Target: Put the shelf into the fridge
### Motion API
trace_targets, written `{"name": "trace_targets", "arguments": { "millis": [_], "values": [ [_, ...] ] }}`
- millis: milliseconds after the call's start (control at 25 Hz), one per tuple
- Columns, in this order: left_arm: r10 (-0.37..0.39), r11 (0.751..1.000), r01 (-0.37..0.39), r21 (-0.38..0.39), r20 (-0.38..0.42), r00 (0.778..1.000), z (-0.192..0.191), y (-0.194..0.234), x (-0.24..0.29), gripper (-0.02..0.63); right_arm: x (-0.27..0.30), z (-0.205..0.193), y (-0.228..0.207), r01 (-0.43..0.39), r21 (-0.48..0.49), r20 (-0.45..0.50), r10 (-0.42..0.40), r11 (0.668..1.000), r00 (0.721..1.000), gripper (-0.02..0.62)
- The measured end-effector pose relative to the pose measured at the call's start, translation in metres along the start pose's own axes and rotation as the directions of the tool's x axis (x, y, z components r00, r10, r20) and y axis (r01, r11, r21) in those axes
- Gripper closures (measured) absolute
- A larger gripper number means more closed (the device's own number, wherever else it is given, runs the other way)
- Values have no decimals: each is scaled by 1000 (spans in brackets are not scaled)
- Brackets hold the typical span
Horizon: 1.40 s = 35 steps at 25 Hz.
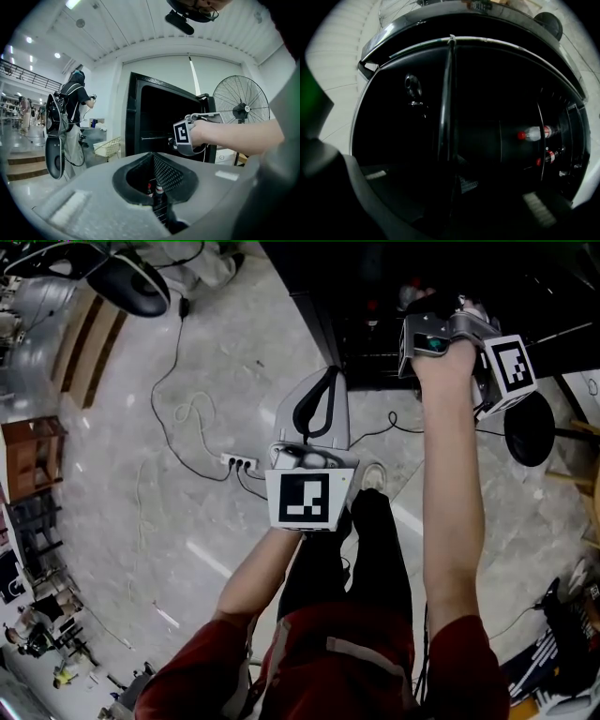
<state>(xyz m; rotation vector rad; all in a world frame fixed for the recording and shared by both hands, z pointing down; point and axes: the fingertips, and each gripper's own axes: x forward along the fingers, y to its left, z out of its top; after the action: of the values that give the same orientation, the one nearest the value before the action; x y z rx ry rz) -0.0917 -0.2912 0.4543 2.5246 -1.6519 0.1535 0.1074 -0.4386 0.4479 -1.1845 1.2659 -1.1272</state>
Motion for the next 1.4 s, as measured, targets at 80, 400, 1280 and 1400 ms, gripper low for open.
{"name": "trace_targets", "arguments": {
  "millis": [80, 400, 1280, 1400],
  "values": [
    [3, 1000, -3, 0, -3, 1000, -1, 0, 0, 600, 3, -1, 4, -29, -11, -2, 29, 1000, 1000, 531],
    [-1, 1000, 1, 6, -14, 1000, -7, -5, 1, 600, 15, -3, 12, -112, 5, -20, 112, 994, 994, 457],
    [15, 1000, -15, -4, -11, 1000, -10, -8, 3, 600, -75, -16, -1, -153, -247, -181, 109, 957, 977, 304],
    [13, 1000, -13, -4, -13, 1000, -8, -10, 2, 600, -92, -15, 7, -167, -382, -211, 90, 909, 973, 305]
  ]
}}
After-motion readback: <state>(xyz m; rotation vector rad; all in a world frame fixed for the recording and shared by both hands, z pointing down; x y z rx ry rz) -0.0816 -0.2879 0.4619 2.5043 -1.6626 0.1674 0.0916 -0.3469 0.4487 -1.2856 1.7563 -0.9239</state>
